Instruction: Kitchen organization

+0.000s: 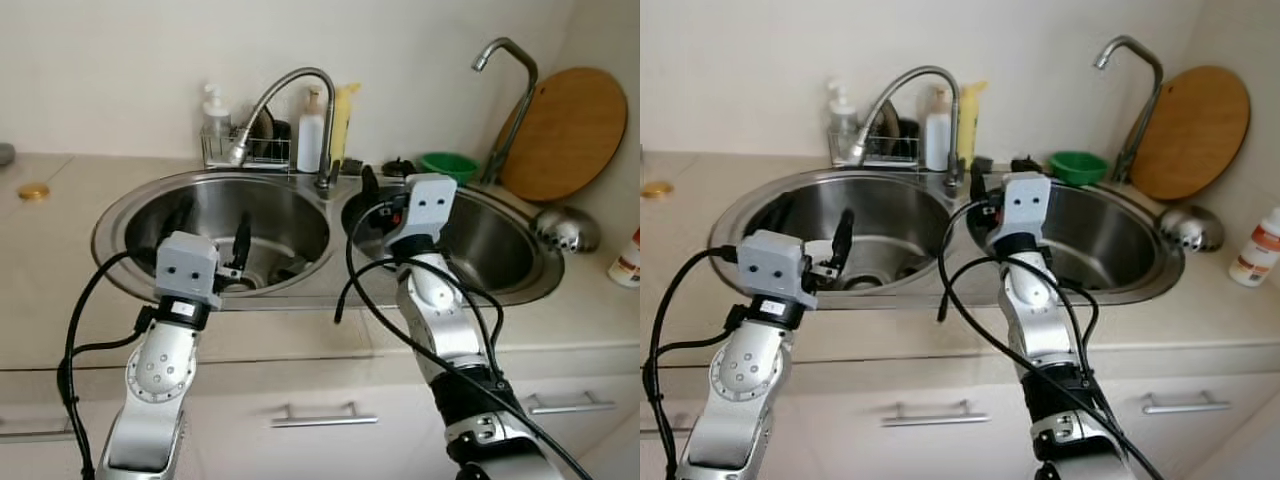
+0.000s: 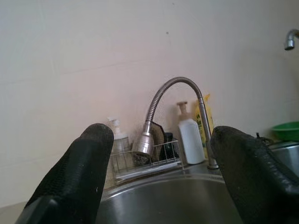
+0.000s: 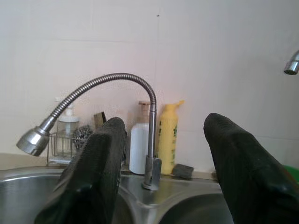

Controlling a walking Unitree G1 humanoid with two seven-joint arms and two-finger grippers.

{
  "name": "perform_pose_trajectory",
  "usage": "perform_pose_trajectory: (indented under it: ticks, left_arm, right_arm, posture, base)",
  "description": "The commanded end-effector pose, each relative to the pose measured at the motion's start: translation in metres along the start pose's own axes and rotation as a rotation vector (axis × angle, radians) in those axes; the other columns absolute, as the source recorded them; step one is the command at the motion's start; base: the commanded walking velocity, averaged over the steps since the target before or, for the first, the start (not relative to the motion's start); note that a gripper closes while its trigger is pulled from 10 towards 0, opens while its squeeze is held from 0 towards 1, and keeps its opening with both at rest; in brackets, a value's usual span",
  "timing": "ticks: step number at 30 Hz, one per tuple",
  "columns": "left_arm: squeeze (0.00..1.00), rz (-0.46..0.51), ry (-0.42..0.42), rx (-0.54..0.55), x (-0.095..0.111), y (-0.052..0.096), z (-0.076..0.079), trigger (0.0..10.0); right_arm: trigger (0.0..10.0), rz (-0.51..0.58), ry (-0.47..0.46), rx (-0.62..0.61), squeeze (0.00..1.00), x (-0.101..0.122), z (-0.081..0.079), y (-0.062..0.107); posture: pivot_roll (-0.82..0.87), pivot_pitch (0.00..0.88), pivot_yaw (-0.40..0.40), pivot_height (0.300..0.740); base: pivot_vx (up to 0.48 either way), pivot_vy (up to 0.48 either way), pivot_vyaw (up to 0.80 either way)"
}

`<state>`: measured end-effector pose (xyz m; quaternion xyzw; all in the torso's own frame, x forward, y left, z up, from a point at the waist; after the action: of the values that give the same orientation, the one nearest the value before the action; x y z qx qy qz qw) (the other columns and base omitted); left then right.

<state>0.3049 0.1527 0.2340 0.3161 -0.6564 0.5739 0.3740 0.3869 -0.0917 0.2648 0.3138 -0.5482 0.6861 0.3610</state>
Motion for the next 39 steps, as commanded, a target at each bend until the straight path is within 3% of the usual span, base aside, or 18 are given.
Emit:
perform_pose_trajectory:
  ticks: [1, 7, 14, 39]
  left_arm:
    - [0.00, 0.014, 0.014, -0.019, 0.004, -0.001, 0.007, 10.0]
    - [0.00, 0.022, 0.012, -0.023, 0.005, -0.001, 0.007, 10.0]
    - [0.00, 0.039, -0.004, -0.042, 0.005, -0.001, 0.012, 10.0]
    - [0.00, 0.044, -0.025, -0.075, 0.002, 0.003, 0.021, 10.0]
  right_arm:
    - [10.0, -0.010, 0.023, -0.023, 0.00, -0.002, 0.011, 0.003]
    - [10.0, -0.026, 0.021, -0.007, 0.00, -0.005, 0.006, 0.009]
    - [10.0, -0.037, 0.030, -0.002, 0.00, -0.005, 0.004, 0.015]
    - [10.0, -0.009, 0.009, 0.033, 0.00, 0.000, -0.008, 0.029]
  posture:
    - [0.07, 0.000, -0.078, 0.736]
    - [0.07, 0.000, -0.077, 0.736]
    - [0.06, 0.000, -0.071, 0.736]
    - [0.05, 0.000, -0.076, 0.736]
  base:
    - [0.000, 0.480, 0.00]
    - [0.000, 0.480, -0.07]
    - [0.000, 0.000, -0.43]
    - [0.000, 0.000, -0.79]
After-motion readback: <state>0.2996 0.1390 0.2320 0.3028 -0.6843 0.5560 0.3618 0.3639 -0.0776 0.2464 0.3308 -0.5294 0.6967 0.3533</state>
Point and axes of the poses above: a point about 5 cm out from each wrist's last joint towards the gripper, its own y axis pointing back from the gripper into the wrist, its own x axis along the axis of the wrist's last joint, z = x × y, the point moved 3 cm from there along -y, pointing out of the wrist towards the gripper, and after that the axes turned 14 degrees about y, right-handed, at the moved point
